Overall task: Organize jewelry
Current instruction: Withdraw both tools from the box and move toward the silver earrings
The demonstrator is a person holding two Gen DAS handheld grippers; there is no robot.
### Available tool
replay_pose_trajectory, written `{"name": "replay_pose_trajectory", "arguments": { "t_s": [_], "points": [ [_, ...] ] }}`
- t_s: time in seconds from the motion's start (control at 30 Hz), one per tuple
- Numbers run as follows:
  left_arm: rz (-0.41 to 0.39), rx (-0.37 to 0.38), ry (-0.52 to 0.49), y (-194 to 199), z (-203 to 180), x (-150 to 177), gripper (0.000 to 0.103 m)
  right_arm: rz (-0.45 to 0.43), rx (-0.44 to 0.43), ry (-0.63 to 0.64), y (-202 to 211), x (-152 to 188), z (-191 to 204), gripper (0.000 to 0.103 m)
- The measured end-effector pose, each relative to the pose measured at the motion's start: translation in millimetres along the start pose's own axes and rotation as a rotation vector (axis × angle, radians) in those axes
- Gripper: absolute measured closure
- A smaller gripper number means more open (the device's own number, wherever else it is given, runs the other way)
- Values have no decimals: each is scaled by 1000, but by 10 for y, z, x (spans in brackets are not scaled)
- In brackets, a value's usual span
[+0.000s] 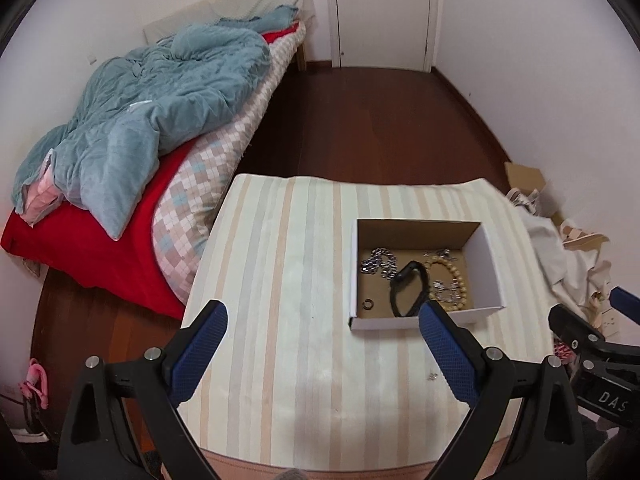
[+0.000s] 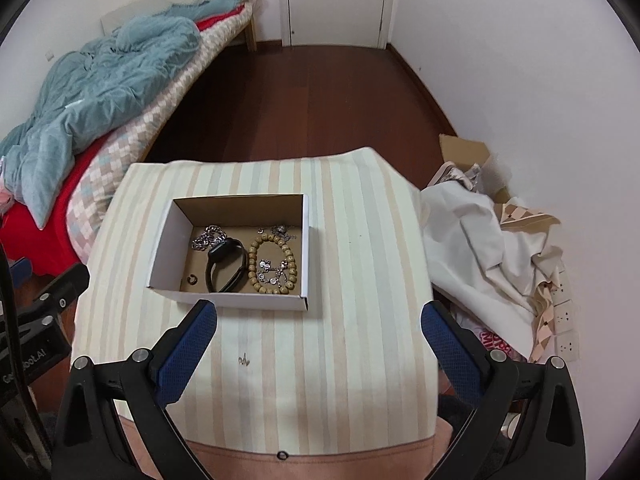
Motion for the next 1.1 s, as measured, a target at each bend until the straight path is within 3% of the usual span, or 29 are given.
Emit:
{"name": "replay_pose_trajectory", "arguments": {
  "t_s": [0.43,0.73,0.9,1.1],
  "points": [
    [-168,5,21,1021,15,32,5,-172,-25,-9,1055,124,-102,0],
    [-212,10,42,1348,35,178,5,-223,-63,-26,1516,276,-159,0],
    [-161,-24,58,1164,79,452,5,-200,-61,-17,1416,462,-153,0],
    [41,-93,35,466,95,1163,5,-28,9,23,555,1154,-192,0]
  ]
}}
Point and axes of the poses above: each gripper's, at about its wrist camera, not at the fingertips, and y roughly against the way its jaws point, z to its left, x to its underside, the point moved 10 cm from there along -y, roughly the way its jaws point, and after that the axes turned 9 degrees about -y, right-handed, at the moved point
